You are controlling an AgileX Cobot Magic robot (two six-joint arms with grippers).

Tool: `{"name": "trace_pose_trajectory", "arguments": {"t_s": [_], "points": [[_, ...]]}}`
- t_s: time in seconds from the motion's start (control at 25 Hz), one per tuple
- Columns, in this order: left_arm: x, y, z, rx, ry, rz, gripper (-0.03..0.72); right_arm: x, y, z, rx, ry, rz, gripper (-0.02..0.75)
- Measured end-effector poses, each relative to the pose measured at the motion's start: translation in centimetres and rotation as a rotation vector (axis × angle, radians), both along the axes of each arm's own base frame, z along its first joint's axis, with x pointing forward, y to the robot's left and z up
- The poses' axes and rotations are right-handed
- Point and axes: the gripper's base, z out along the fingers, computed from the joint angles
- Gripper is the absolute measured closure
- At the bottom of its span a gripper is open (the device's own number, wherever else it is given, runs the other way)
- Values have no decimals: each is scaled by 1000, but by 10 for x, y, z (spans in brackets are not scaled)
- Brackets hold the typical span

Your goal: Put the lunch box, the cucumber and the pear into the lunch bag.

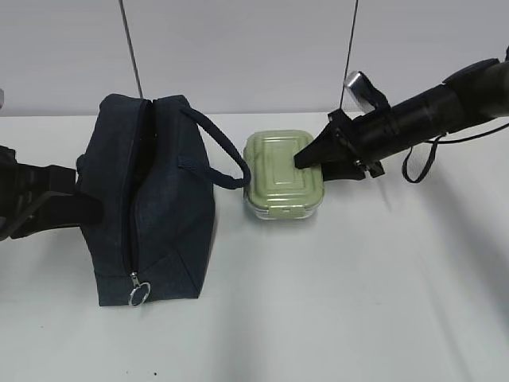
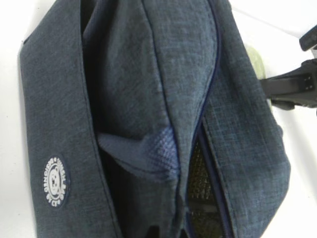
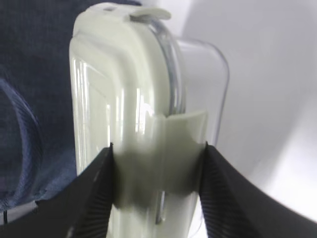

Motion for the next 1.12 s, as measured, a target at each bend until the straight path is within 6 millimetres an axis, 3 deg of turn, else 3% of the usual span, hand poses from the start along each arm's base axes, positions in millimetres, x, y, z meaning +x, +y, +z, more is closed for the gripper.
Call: {"name": "trace_pose_trajectory", "arguments": {"t_s": [0.28, 0.72, 0.92, 1.12], "points": [[0, 0, 0, 0, 0, 0, 703, 20, -10, 28, 18, -76, -50, 361], [0, 0, 0, 0, 0, 0, 703, 37, -2, 106, 185, -235, -105, 361], [0, 0, 0, 0, 0, 1, 703, 32, 26, 145, 261, -314, -58, 361], [0, 0, 0, 2, -2, 3, 703, 18, 81, 167, 301, -350, 61, 361]]}}
